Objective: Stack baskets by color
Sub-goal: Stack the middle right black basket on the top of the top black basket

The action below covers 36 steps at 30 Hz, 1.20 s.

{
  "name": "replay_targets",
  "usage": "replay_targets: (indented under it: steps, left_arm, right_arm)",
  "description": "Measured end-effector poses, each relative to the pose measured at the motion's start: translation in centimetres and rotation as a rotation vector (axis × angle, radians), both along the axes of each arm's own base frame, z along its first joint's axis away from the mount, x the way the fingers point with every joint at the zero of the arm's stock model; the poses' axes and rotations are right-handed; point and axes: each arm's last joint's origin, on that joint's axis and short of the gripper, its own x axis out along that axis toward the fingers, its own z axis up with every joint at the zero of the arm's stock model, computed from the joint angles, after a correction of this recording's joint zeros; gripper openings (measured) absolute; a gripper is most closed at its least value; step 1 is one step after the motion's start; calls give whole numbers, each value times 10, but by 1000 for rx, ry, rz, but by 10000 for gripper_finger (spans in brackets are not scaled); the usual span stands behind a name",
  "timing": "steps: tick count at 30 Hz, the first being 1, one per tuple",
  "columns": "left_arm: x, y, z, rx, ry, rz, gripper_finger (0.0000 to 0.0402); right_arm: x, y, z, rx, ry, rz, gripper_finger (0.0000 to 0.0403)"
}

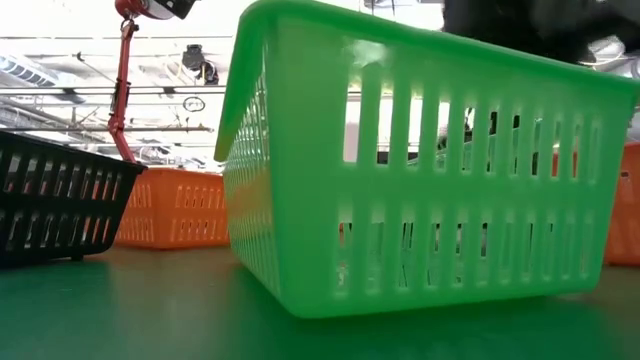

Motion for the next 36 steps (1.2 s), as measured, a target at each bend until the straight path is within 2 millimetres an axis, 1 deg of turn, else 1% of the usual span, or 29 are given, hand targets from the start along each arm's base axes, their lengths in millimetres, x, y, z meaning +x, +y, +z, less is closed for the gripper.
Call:
replay_targets:
  steps: [3, 8, 12, 16, 26, 31, 36]
  left_arm:
    - [0, 0, 0, -1, 0, 0, 37]
    - [0, 0, 0, -1, 0, 1, 37]
    - [0, 0, 0, -3, 0, 2, 37]
    - [0, 0, 0, -7, 1, 5, 37]
    - [0, 0, 0, -3, 0, 3, 37]
    - [0, 0, 0, -4, -3, 3, 37]
    - [1, 0, 3, -7, -30, 2, 37]
  right_arm:
    - [11, 0, 28, -14, -92, -59, 7]
    - [24, -7, 76, -76, -250, -179, 11]
    - [27, -17, 105, -123, -323, -241, 5]
    - [28, -33, 126, -134, -342, -292, 6]
    - [20, -76, 164, -215, -324, -318, 8]
    - [19, -101, 170, -197, -305, -292, 8]
    - [19, -131, 167, -234, -265, -321, 8]
